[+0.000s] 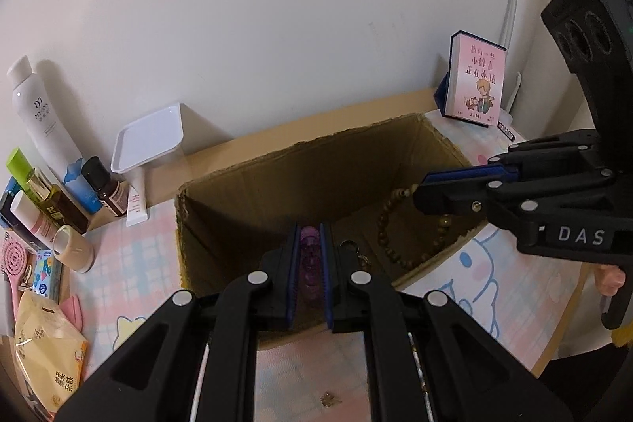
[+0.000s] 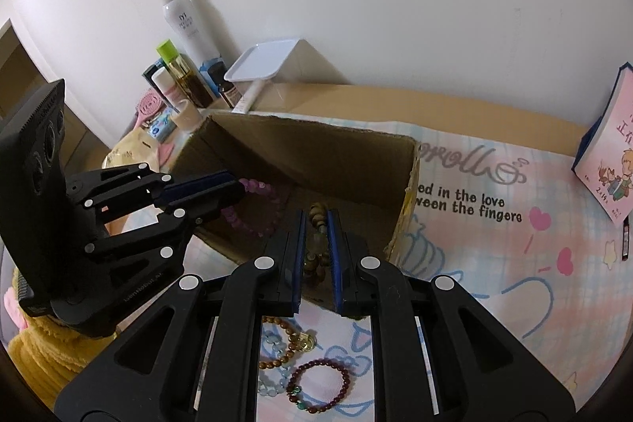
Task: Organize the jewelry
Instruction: 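Lift both bracelets and lower them into the cardboard box, then open both tools to release the bracelets into the box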
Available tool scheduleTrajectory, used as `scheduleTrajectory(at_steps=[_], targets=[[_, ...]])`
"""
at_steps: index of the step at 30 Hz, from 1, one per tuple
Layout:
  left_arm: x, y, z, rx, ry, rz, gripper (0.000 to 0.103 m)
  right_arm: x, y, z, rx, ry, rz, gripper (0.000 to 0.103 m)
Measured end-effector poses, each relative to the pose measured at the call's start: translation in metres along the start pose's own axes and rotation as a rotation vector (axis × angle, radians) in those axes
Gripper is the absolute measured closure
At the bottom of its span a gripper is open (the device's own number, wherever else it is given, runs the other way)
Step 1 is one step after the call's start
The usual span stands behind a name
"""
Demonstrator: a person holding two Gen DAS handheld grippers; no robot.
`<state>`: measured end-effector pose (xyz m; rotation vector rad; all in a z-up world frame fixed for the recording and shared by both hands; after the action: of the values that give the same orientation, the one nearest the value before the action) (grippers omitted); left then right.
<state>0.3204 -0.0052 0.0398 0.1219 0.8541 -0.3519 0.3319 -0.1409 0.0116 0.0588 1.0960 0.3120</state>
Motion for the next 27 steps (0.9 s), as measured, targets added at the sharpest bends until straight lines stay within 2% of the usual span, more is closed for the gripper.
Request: scheduleTrajectory(at_steps=[8,10,11,12,13,19,22,26,27], targets=[[0.000,0.000,0.001,0.018,-0.015,0.028,0.093,0.003,0.002,-0.001,-0.021,0.008,-0.012,0.090],[-0.002,0.000,0.002,0.023,-0.021,0.028,0.088,0.002,0.003,-0.001,-0.016,0.010,-0.001,0.090],[-0.003,0.001,0.002,0.023,-0.024,0.033,0.076,0.001,0.004,-0.001,-0.019,0.014,0.004,0.089],[-0.006,0.001,0.003,0.028,-0.035,0.043,0.069,0.000,0.004,-0.001,-0.021,0.009,0.003,0.084],[-0.008,0.001,0.003,0.031,-0.041,0.048,0.069,-0.001,0.005,-0.001,-0.022,0.005,-0.002,0.076],[-0.019,0.001,0.001,0.053,-0.045,0.064,0.068,-0.016,0.010,0.001,-0.031,-0.027,0.004,0.075],[-0.028,0.003,-0.001,0.059,-0.055,0.073,0.063,-0.028,0.013,0.002,-0.043,-0.050,-0.008,0.070],[-0.039,0.002,-0.005,0.058,-0.072,0.076,0.060,-0.047,0.016,-0.001,-0.055,-0.083,-0.018,0.069],[-0.044,0.001,-0.007,0.055,-0.078,0.073,0.059,-0.051,0.017,-0.003,-0.054,-0.088,-0.015,0.065]])
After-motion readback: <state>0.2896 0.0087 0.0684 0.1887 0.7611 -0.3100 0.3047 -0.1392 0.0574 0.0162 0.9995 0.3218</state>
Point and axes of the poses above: each gripper's, at about its wrist camera, not at the fingertips, and x roughly the way its jaws point, y to its left, z to its top, the point moved 5 cm from there along x, roughly the way its jaws point, and after that the axes turned 2 degrees about -z, right-handed, at the moved point
